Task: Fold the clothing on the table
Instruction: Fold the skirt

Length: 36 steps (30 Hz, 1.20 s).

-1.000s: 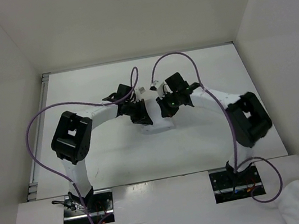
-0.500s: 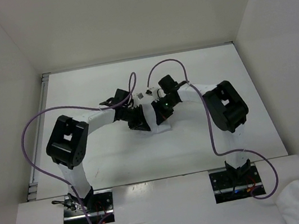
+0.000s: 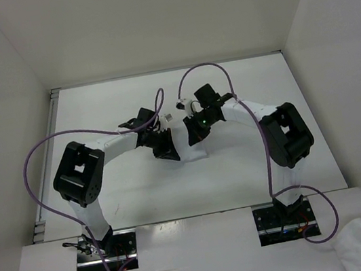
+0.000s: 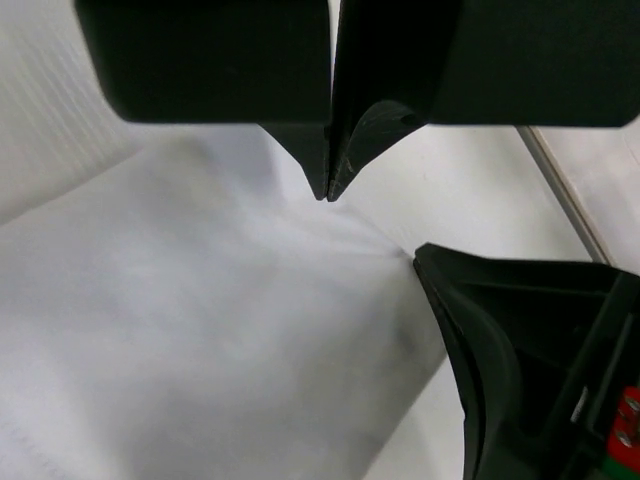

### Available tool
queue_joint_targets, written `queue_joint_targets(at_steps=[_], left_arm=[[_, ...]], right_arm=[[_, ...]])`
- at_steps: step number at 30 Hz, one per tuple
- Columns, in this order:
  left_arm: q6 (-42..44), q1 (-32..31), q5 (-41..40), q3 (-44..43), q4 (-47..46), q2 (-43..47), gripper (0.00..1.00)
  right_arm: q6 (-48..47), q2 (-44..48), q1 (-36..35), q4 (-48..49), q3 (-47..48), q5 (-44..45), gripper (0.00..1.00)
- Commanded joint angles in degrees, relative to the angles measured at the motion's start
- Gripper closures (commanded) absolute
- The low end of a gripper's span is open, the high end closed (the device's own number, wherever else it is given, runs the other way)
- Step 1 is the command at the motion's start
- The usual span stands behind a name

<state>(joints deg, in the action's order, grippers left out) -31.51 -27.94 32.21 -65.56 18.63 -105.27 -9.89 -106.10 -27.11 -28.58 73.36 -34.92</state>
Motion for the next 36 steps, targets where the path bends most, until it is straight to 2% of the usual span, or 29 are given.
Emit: queue_joint_targets(at_steps=[1, 4, 13, 16, 21, 29, 33, 36], left_arm=[[2.0, -0.2, -0.2, 0.4, 0.9, -1.3, 0.97], [2.5, 0.4, -0.2, 0.4, 0.9, -3.2, 0.95], [3.7, 1.7, -1.1, 1.5, 1.4, -6.9, 0.95], [3.7, 1.7, -3.3, 1.5, 1.4, -4.8, 0.95], [2.6, 1.7, -4.0, 1.0, 1.4, 3.1, 0.95], [2.0, 1.7, -6.6, -6.4, 5.2, 11.2, 0.84], [3.4, 2.2, -8.8, -10.5, 6.5, 5.5, 0.72], [4.0, 2.2, -12.7, -12.0, 7.0, 1.0, 0.70]], right_arm=[[-2.8, -1.5, 0.1, -4.8, -0.6, -3.1, 1.00], [-4.3, -3.8, 0.1, -7.1, -1.1, -5.9, 1.00], [-4.2, -11.5, 0.1, -8.9, -1.1, -6.0, 1.00], [-4.2, -11.5, 0.1, -8.9, -1.1, -6.5, 1.00], [-5.7, -3.2, 0.7, -8.3, -1.7, -9.1, 1.00], [-10.3, 6.3, 0.7, -13.3, -1.2, -11.3, 1.00], [-7.4, 6.9, 0.7, -9.8, 0.7, -9.0, 0.99], [-5.1, 4.4, 1.2, -6.3, 1.3, -7.9, 0.99]])
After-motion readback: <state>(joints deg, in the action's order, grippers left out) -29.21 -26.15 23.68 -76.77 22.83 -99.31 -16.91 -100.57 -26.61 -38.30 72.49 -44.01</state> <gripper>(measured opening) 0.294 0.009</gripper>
